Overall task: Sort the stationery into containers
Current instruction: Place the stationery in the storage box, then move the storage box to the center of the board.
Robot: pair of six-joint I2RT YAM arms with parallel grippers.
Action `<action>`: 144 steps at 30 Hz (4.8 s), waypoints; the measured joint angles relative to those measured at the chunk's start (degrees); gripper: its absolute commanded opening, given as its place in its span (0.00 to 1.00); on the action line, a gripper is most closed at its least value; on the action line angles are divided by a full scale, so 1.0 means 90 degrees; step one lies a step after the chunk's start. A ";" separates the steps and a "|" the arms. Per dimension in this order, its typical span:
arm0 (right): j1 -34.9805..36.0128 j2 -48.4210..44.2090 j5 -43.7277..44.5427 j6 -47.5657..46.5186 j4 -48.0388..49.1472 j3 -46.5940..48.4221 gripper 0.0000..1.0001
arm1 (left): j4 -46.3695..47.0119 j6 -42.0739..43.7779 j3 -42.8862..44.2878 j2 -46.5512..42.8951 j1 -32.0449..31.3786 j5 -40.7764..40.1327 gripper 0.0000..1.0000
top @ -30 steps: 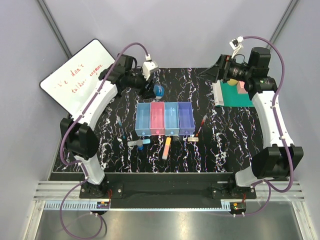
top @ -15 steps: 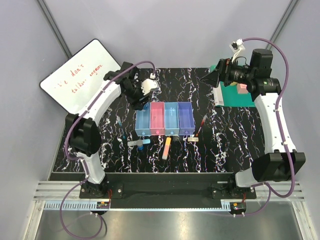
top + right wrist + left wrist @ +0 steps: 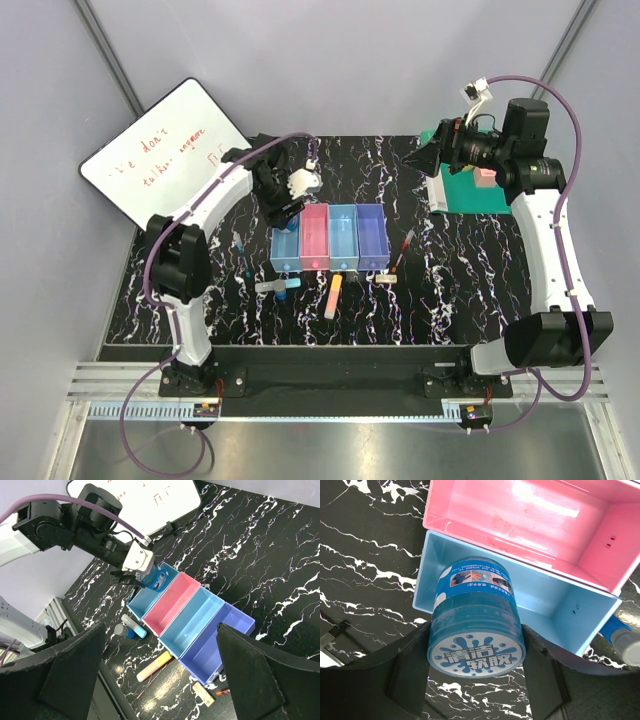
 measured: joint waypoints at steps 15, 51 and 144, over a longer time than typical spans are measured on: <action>0.0000 -0.0002 0.0000 0.0002 0.0002 -0.0002 1.00 | 0.0440 -0.0170 -0.0117 0.0209 -0.0243 -0.0374 0.00; 0.0000 -0.0104 -0.0012 0.0083 0.0124 -0.0148 1.00 | 0.1146 -0.0078 -0.0131 0.0629 -0.0670 -0.0719 0.91; 0.2725 0.2545 0.4347 -0.6722 -0.1156 -0.1627 1.00 | 0.3368 0.2016 -0.3502 -0.1229 -0.1020 -0.0631 0.99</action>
